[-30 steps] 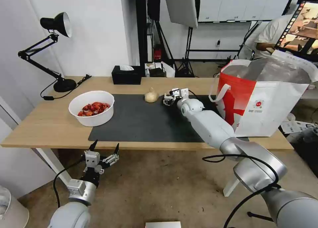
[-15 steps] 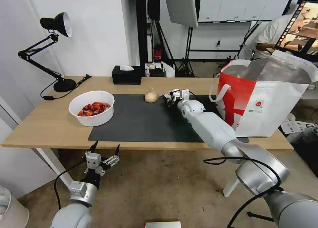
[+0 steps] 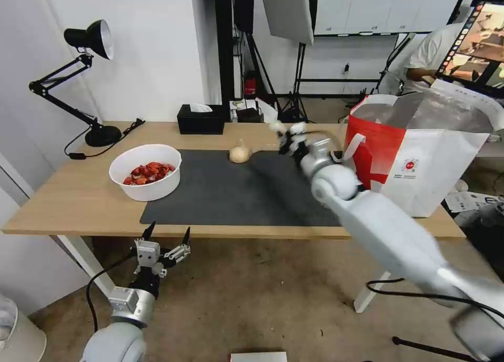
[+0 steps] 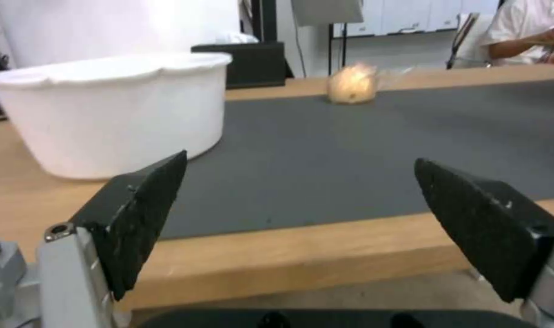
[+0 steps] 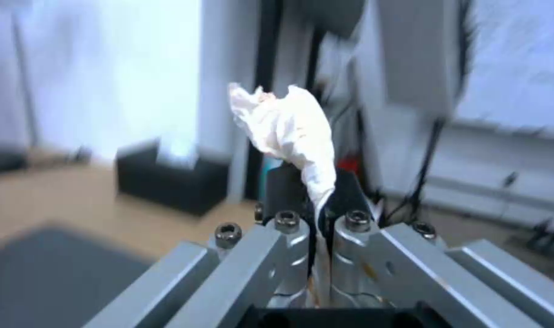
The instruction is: Pick up the trash from the table and place it into the takeout bag.
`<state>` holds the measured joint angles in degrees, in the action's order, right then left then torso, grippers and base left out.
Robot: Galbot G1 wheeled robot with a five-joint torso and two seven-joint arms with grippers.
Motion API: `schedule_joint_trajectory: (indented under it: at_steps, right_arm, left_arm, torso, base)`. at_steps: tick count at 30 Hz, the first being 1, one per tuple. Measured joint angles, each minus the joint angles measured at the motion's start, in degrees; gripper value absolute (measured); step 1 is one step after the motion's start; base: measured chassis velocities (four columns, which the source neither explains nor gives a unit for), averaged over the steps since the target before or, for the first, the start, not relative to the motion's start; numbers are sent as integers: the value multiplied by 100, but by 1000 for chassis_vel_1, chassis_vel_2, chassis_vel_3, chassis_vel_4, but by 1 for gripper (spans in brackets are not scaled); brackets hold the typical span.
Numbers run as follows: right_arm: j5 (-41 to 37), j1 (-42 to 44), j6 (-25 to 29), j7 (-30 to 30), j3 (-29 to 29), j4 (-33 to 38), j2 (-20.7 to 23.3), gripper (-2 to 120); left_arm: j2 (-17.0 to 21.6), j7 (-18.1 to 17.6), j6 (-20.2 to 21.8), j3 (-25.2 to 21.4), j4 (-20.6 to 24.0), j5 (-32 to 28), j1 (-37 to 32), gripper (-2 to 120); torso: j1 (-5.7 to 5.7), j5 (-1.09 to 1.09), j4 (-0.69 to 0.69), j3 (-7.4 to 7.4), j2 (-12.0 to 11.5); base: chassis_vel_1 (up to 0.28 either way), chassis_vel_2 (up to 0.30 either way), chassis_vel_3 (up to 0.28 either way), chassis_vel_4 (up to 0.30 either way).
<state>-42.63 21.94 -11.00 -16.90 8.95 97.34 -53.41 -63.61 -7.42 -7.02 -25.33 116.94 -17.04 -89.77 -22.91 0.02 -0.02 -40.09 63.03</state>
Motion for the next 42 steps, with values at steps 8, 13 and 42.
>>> schedule_joint_trajectory:
  at_steps: [8, 13, 42]
  right_arm:
    - [-543, -256, -913, -1993, -472, 843, 702, 0]
    - [-1242, -618, -1428, -2965, -554, 609, 915, 0]
    - [-1752, -472, -1649, -3156, -538, 432, 982, 86]
  left_arm:
    - [-22, 1, -1, 90, 181, 1, -7, 100]
    - [-36, 3, -1, 128, 239, 6, -11, 100]
    - [-58, -52, -14, 101, 312, -145, -28, 100]
  torso:
    - [0, -1, 1, 0, 0]
    - [0, 0, 1, -1, 0]
    - [-2, -1, 1, -2, 0]
  base:
    - [0, 0, 0, 0]
    - [0, 0, 0, 0]
    - [0, 0, 0, 0]
